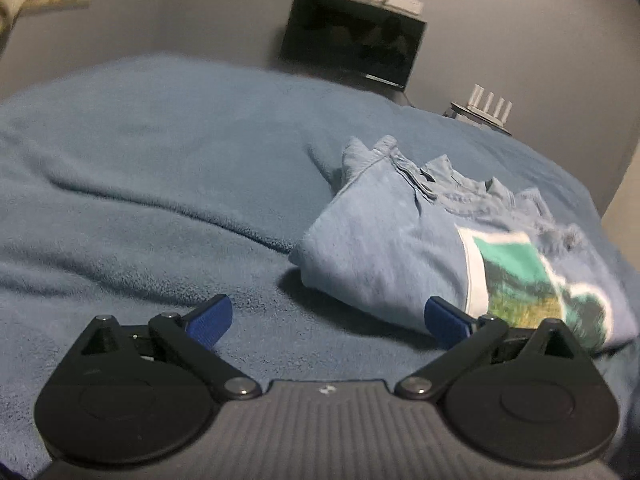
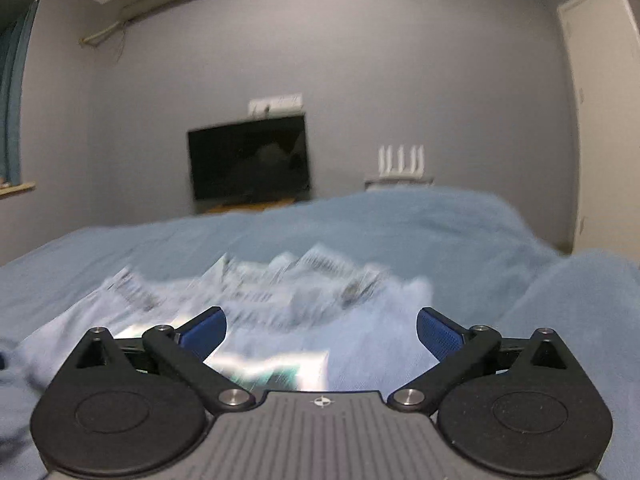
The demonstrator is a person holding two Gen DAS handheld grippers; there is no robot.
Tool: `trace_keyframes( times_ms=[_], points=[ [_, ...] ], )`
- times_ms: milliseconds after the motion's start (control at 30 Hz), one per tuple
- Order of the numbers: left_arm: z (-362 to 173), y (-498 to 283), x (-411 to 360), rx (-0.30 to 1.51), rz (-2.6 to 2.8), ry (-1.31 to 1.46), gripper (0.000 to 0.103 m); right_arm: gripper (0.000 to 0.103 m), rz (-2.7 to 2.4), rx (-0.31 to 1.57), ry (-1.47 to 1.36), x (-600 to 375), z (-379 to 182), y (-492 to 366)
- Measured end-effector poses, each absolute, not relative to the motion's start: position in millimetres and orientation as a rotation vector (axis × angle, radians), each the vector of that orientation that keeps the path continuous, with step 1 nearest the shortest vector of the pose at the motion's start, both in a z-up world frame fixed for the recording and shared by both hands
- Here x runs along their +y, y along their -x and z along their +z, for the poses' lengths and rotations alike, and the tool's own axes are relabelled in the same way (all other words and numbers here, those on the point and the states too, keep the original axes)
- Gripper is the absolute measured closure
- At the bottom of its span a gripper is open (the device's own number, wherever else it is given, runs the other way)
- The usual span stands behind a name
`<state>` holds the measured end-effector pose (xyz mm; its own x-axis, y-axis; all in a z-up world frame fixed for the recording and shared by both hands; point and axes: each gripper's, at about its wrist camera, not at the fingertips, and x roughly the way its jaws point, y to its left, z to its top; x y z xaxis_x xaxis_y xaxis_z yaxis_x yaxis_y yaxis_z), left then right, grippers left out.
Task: Fold large clothes
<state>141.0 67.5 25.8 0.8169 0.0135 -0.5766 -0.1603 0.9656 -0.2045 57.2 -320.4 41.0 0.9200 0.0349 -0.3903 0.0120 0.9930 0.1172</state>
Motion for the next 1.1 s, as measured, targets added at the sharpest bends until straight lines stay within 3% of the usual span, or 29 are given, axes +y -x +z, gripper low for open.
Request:
trace_keyframes(
  times_ms=[167, 400, 667, 1100],
  points=[
    [15.4, -135.3, 50.5, 0.587, -0.021, 0.126, 0.000, 0.001, 0.079, 0.561, -0.252, -324.0, 20.3, -32.5],
    [-4.3, -151.7, 66.2, 0.625, -0.161, 0.400, 0.000, 0.001, 0.050, 0.622, -0.526, -354.8, -13.7, -59.4],
    [-26.3, -189.3, 67.2, 0.629, -0.184, 0.510, 0.000, 0.001, -0.003, 0.665, -0.668, -369.3, -47.8, -104.6],
    [-52.1, -246.7, 81.8, 0.557, -0.150, 0.715, 0.000, 0.000, -0.080, 0.549, -0.856, -389.0, -64.4, -146.2]
  ],
)
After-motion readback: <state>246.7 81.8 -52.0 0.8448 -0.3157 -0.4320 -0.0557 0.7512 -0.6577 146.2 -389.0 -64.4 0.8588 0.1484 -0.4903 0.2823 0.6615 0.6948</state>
